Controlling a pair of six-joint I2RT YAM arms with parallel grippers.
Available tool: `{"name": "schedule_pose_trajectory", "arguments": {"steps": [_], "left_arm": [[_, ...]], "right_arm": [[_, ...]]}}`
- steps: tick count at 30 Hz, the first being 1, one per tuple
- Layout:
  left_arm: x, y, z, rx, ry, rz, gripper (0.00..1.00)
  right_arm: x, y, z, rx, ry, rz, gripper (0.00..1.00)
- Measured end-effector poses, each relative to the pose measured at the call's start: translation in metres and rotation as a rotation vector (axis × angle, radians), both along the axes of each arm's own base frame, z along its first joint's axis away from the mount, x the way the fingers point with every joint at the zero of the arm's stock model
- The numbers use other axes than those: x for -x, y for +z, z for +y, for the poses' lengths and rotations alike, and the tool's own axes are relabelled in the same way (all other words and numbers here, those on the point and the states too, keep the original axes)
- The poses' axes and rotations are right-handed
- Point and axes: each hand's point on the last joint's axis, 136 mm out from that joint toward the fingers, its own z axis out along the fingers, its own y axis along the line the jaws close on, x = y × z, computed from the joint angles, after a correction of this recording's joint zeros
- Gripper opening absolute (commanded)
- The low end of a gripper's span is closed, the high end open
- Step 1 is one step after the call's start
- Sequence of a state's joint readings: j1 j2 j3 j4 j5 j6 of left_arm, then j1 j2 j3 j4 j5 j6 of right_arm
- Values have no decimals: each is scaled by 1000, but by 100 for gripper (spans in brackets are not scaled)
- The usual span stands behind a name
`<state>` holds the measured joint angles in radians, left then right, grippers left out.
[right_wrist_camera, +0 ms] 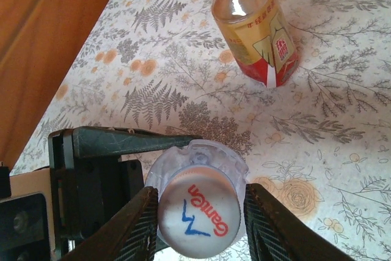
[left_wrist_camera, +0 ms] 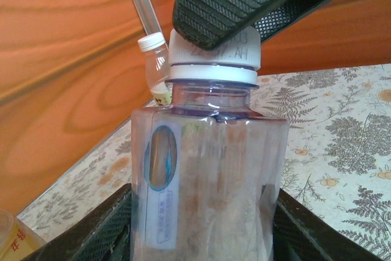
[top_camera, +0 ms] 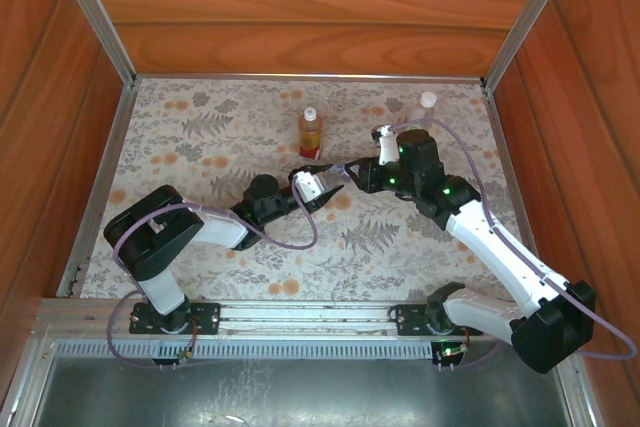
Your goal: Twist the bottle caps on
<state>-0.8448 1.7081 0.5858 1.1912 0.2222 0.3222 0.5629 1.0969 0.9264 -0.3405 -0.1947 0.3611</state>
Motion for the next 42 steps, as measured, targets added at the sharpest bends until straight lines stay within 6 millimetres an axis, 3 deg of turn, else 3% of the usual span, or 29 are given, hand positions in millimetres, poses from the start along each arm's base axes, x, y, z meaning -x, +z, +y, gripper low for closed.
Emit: {"name": "schedule_pose_trajectory", "arguments": {"steps": [4, 9, 18, 22, 26, 31, 33, 36, 42], "left_arm": [[3, -1, 1, 0, -9, 0, 55], [5, -1, -1, -1, -27, 1, 62], [9, -3, -1, -2, -48, 4, 72], [10, -3, -2, -2, -53, 5, 71], [10, -2, -2, 0, -53, 6, 56], [10, -3, -2, -3, -51, 4, 50], [10, -3, -1, -7, -50, -3, 48], [12, -4, 1, -19, -52, -13, 48], [23, 0, 12, -34, -58, -53, 47]], "right_arm": [[2, 0, 3, -4, 22, 0, 29], [2, 0, 3, -8, 24, 1, 20], [4, 1, 6, -18, 42, 2, 19], [8, 3, 9, -34, 68, 7, 19], [12, 7, 12, -53, 92, 6, 20], [13, 7, 12, -56, 97, 10, 30], [13, 7, 13, -57, 100, 11, 47], [17, 12, 14, -56, 132, -17, 64], [39, 30, 9, 38, 310, -231, 68]]}}
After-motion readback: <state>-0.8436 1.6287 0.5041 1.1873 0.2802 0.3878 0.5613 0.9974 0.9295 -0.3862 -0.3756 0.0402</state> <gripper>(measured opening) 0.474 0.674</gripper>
